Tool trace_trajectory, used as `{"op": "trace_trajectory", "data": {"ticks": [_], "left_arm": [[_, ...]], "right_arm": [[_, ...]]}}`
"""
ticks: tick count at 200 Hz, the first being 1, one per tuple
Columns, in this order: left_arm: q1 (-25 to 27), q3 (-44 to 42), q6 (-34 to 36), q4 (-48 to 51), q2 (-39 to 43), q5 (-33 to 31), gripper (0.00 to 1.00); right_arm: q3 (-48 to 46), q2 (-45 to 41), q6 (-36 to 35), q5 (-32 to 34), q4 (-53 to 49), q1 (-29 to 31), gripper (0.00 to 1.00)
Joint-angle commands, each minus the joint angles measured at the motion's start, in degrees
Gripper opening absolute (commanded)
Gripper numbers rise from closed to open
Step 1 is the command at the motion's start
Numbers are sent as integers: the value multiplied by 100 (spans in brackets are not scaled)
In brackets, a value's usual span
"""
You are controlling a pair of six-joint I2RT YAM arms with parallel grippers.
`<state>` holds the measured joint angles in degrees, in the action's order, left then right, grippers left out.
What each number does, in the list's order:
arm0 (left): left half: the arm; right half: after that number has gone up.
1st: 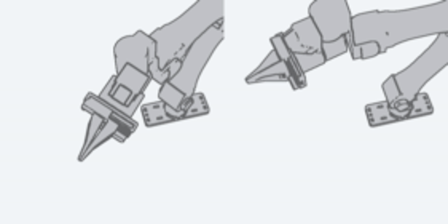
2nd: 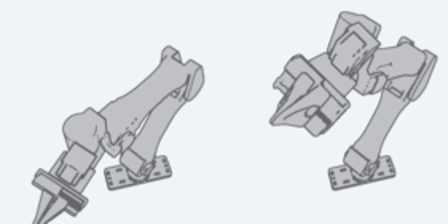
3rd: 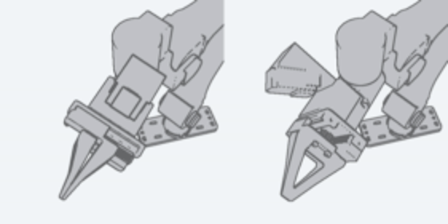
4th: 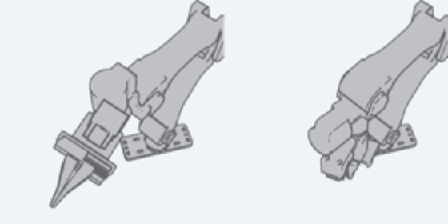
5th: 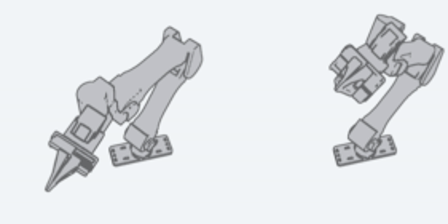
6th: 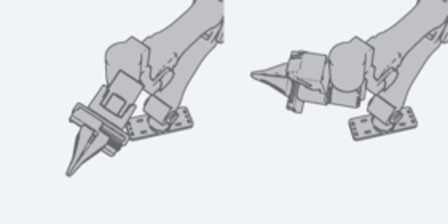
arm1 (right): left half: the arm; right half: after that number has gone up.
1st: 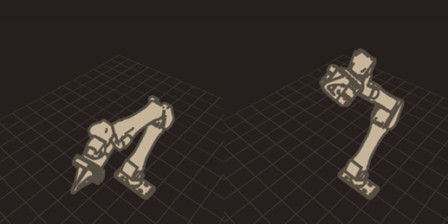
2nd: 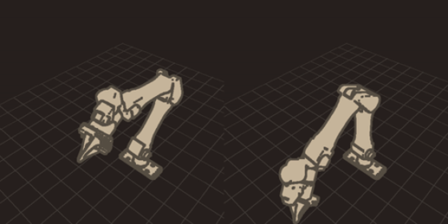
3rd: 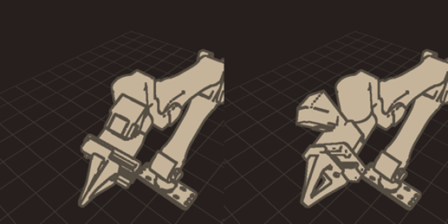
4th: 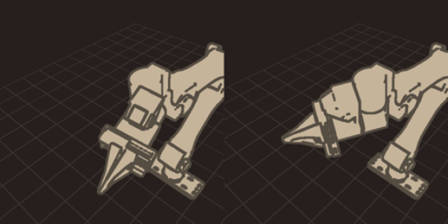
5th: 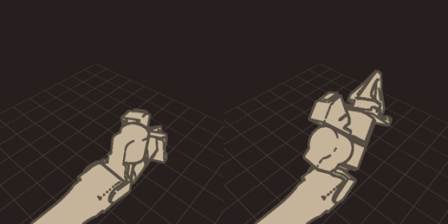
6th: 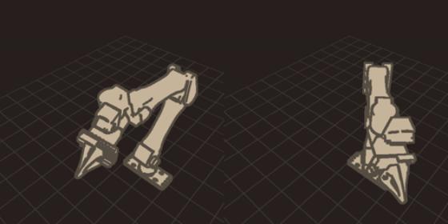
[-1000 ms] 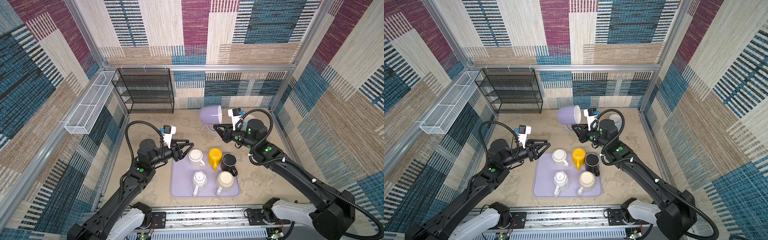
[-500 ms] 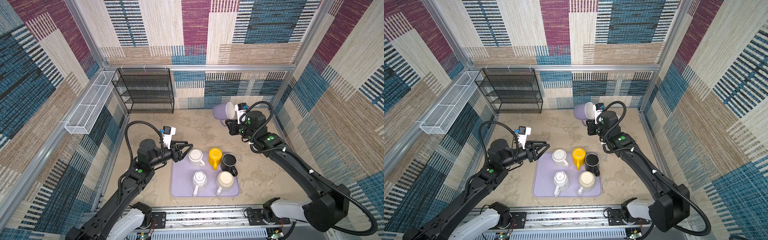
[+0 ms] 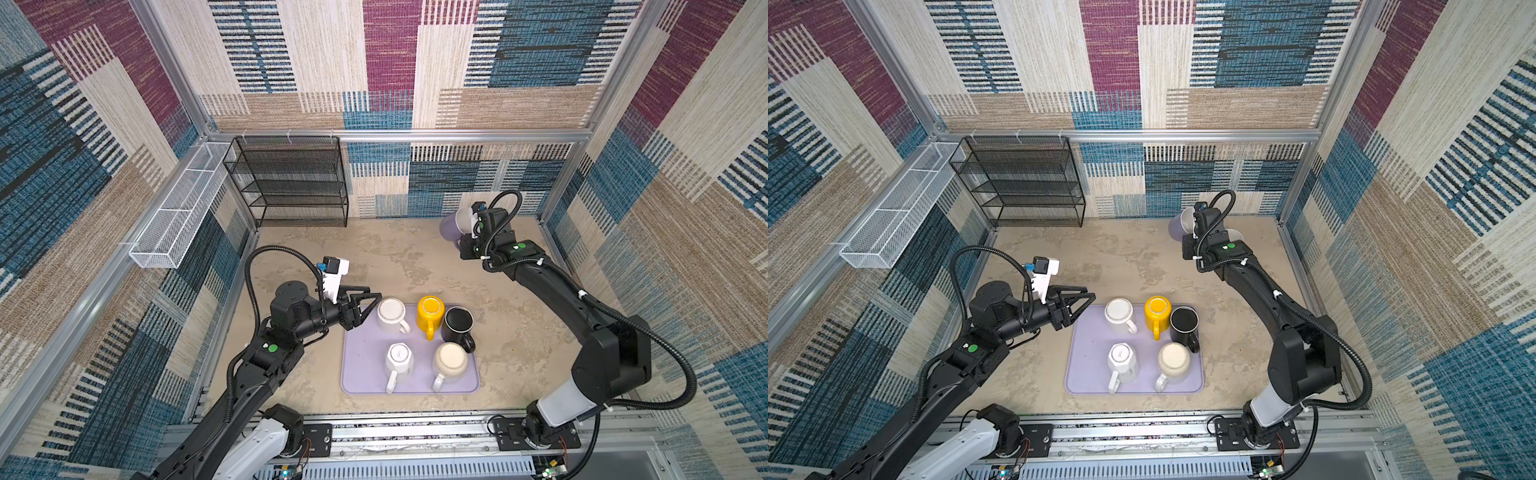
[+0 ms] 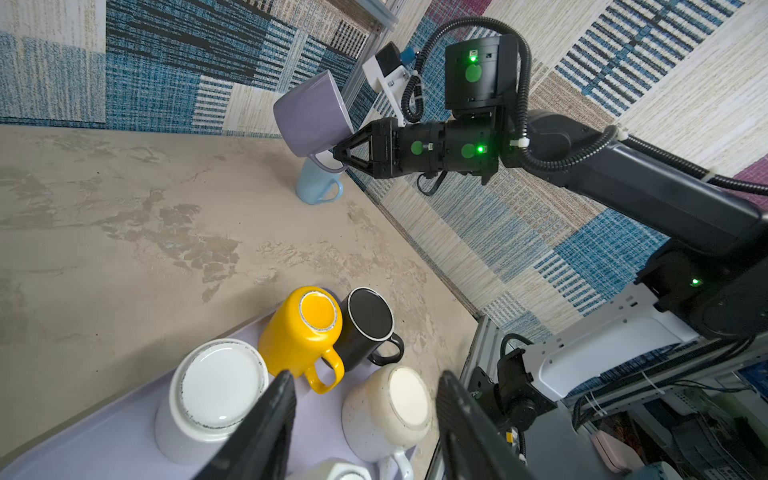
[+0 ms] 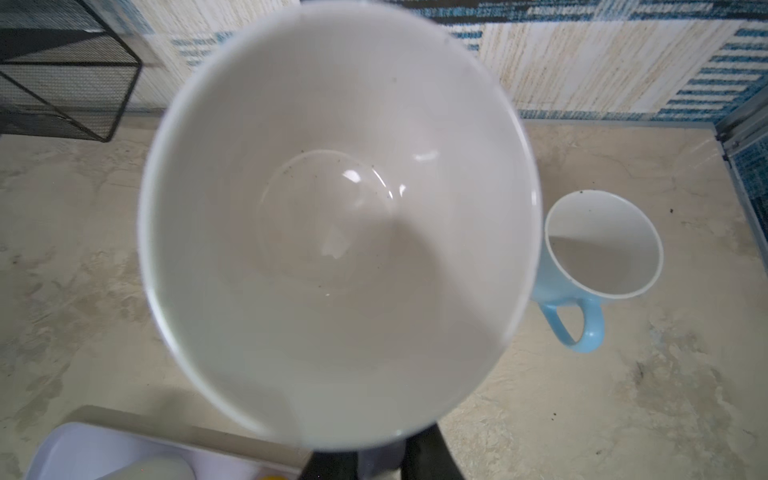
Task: Turn the mug right side up
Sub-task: 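Carry the lavender mug beside the blue mug and lower it upright with the right gripper, then open the right gripper to release the lavender mug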
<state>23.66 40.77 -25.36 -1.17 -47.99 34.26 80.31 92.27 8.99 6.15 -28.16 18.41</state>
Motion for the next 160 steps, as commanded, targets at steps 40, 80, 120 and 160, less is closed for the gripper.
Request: {"op": "trace_trajectory", "data": {"ticks": [40, 80, 120, 160], "left_arm": [[-2, 233, 484, 483, -189, -488, 55], [-2, 270, 513, 477, -404, -473, 55], [-3, 229, 603, 584, -396, -577, 55], [-4, 272, 745, 741, -431, -650, 55]], "right_arm": [[757, 947, -91, 436, -263, -248, 0], [1117, 1511, -73, 654, -482, -362, 0], [1494, 2083, -27, 946, -717, -383, 0], [1709, 2427, 45, 1227, -907, -390, 0]]}}
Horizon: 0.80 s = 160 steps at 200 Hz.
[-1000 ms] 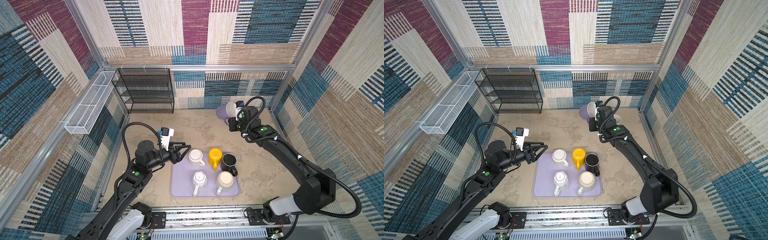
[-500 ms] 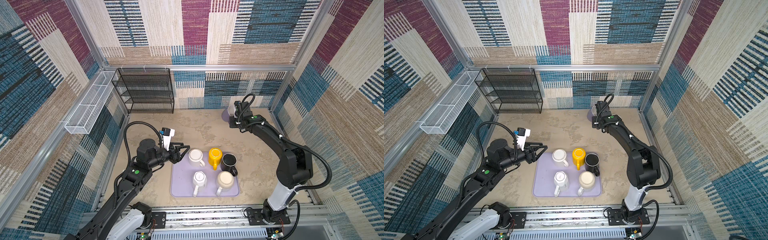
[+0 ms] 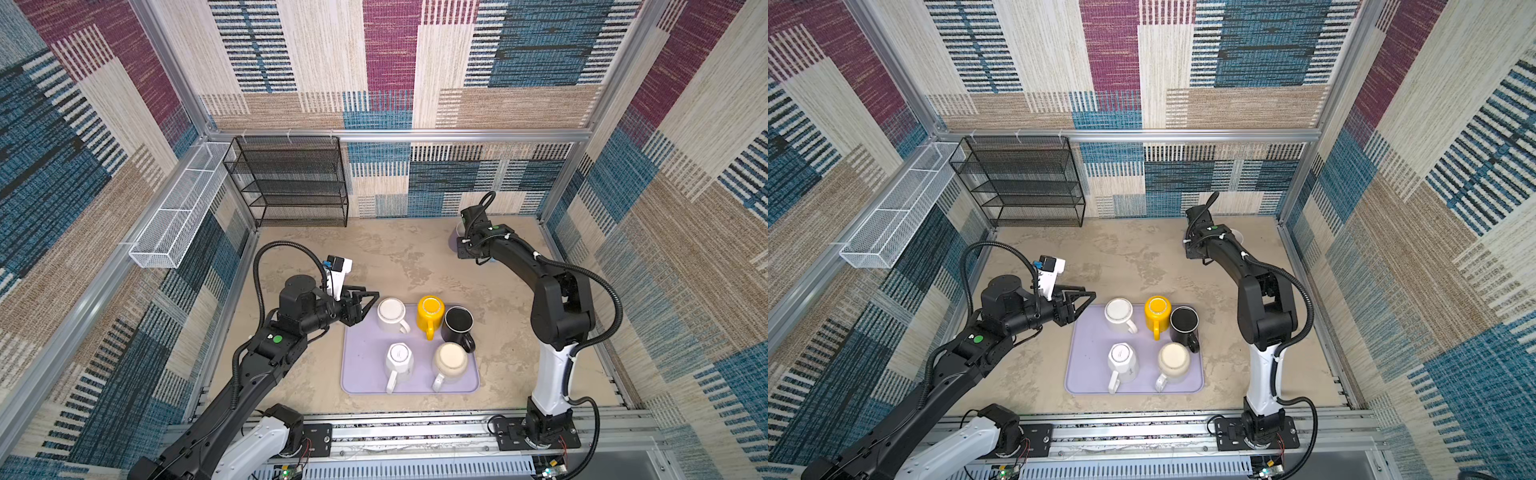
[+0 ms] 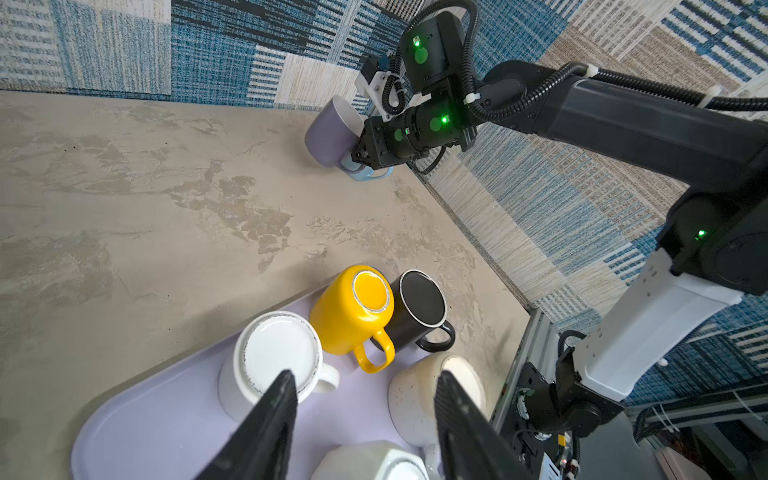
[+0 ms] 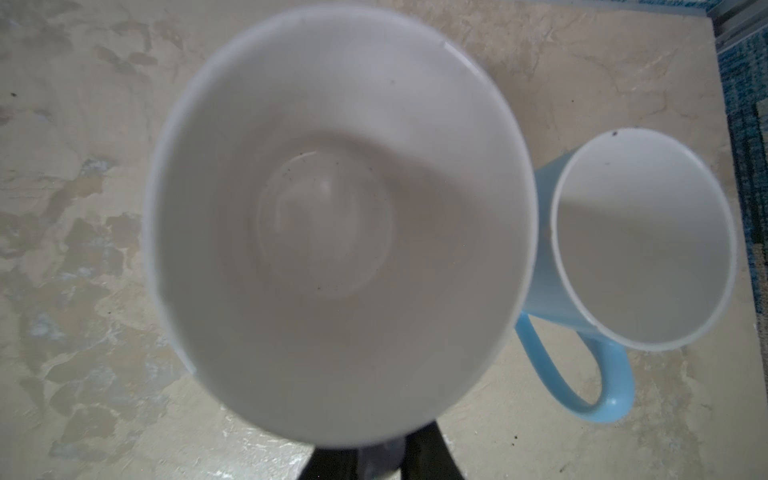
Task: Turn the mug right side up
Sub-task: 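Open the right gripper to release the lavender mug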
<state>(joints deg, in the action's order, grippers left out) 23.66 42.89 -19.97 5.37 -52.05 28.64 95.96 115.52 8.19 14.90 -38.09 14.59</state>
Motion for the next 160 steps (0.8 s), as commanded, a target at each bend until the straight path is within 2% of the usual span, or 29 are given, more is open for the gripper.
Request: {"op": "trace_trajectory", "data": {"ticks": [1, 160], "left_arm": [[-3, 61, 204, 87, -29, -88, 55], [-2, 85, 445, 600, 119, -350, 54]], "right_arm": [[148, 106, 128, 363, 79, -4, 0], [550, 681, -36, 780, -245, -1, 0]]}}
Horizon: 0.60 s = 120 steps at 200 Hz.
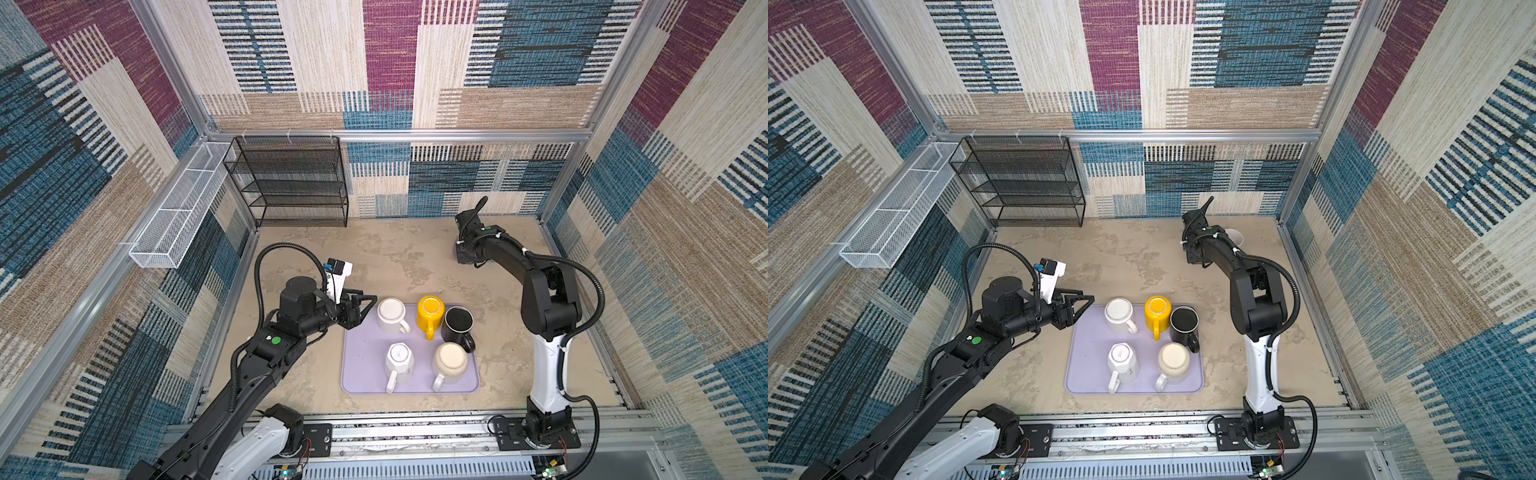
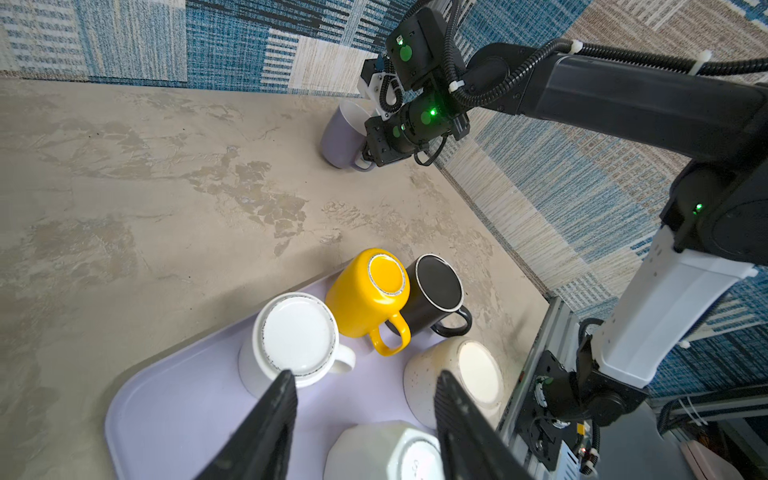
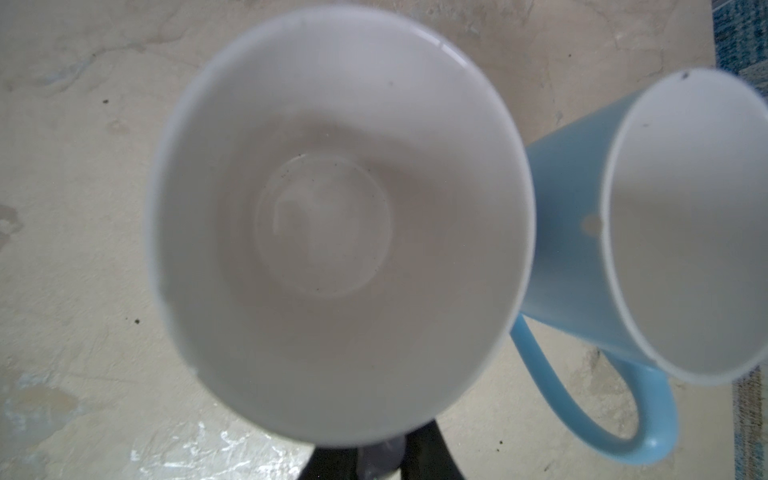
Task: Turn the mug right side up
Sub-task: 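Open the right gripper to release the lavender mug, then raise the right gripper off the lavender mug and draw it back toward the tray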
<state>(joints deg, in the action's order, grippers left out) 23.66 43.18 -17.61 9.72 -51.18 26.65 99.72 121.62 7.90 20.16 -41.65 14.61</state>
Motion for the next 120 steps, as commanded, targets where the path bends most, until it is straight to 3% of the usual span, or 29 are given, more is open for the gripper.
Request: {"op": "trace_trajectory", "data": {"ticks": [1, 69, 120], "left_arm": [[-2, 62, 212, 172, 26, -156, 54], [-2, 117, 193, 279, -7, -291, 54], [-2, 172, 198, 361, -27, -310, 54]], "right_arm": [[185, 81, -8, 265, 108, -3, 0], [379, 274, 5, 402, -71, -7, 0], [393, 314, 11, 400, -142, -8, 14]]}}
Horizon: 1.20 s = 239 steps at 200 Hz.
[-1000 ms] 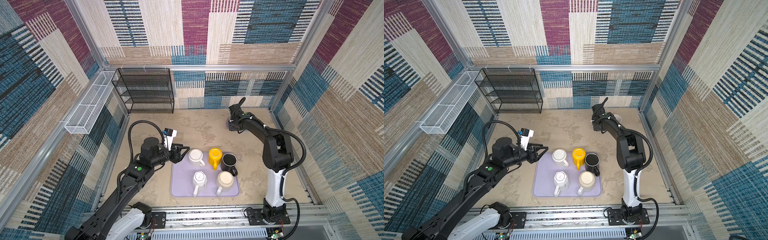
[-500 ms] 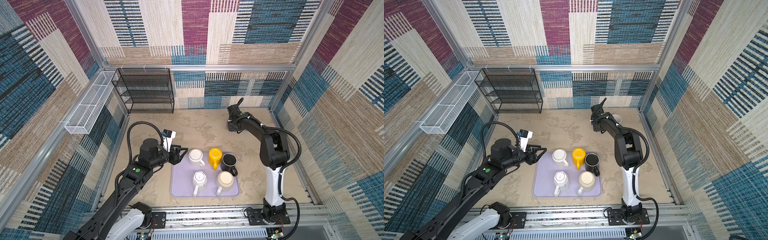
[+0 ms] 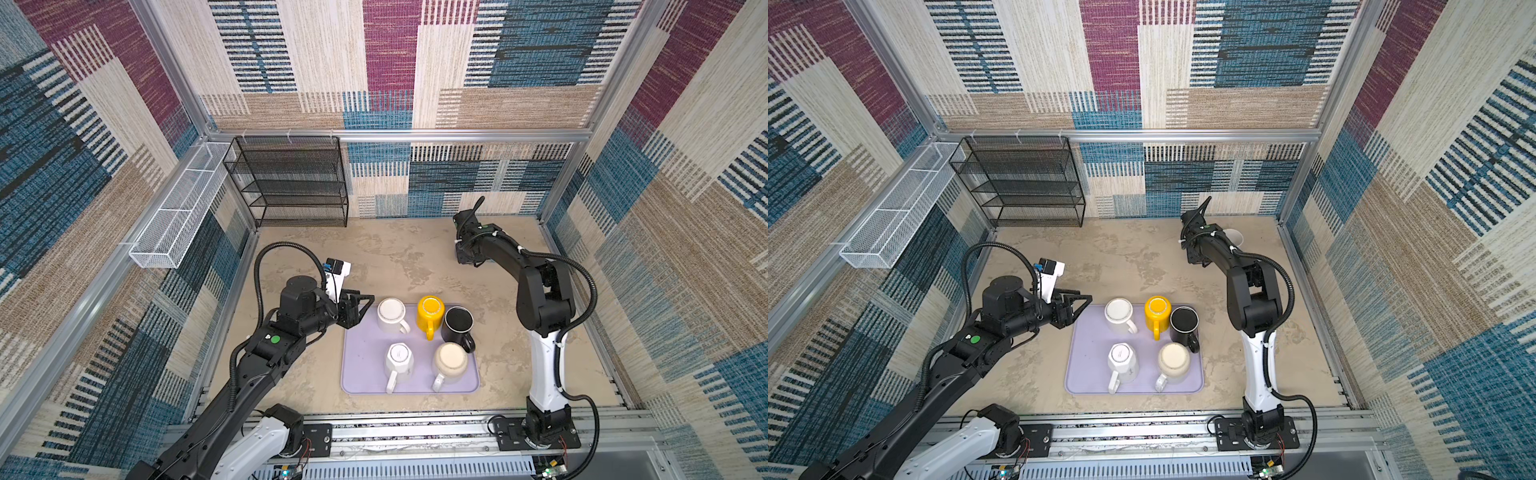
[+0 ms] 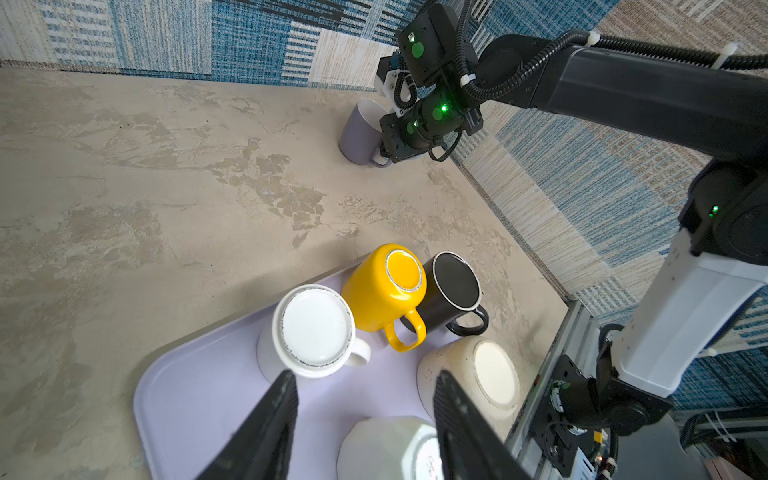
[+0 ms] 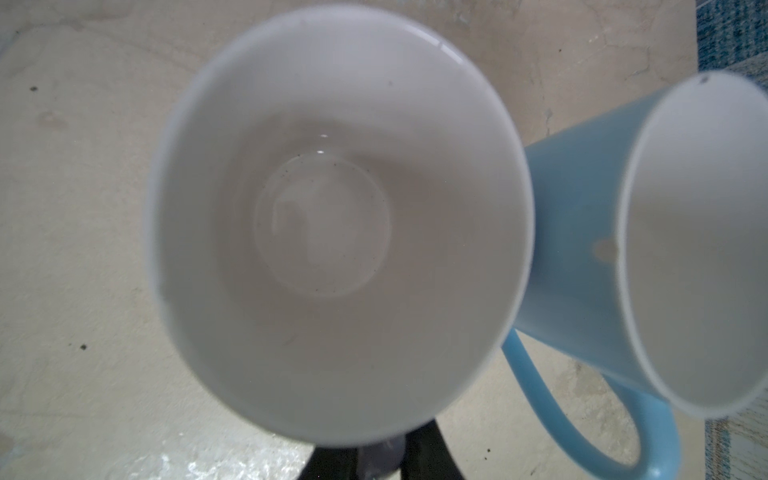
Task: Turn the mug right side up
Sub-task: 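Raise the right gripper off the lavender mug and draw it back toward the tray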
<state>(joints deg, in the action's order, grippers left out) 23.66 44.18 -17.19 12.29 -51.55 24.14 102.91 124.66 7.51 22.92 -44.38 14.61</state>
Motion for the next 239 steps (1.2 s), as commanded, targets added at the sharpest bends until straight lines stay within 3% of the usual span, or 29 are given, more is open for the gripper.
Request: {"op": "trace_trajectory", "data": {"ticks": [1, 32, 125, 182, 239], "left_arm": [[-2, 77, 160, 105, 7, -59, 54], [-2, 94, 168, 124, 22, -61, 54], [-2, 260, 268, 344, -7, -33, 53], [-2, 334, 263, 386, -13, -26, 53], [-4, 363, 270, 497, -11, -55, 53]], "right_arm": [[73, 12, 50, 125, 127, -5, 15], [79, -3, 23, 101, 123, -3, 18], [172, -79, -39, -147, 135, -3, 46], [-127, -325, -21, -691, 328, -3, 40], [-334, -566, 12, -803, 429, -2, 36]]}}
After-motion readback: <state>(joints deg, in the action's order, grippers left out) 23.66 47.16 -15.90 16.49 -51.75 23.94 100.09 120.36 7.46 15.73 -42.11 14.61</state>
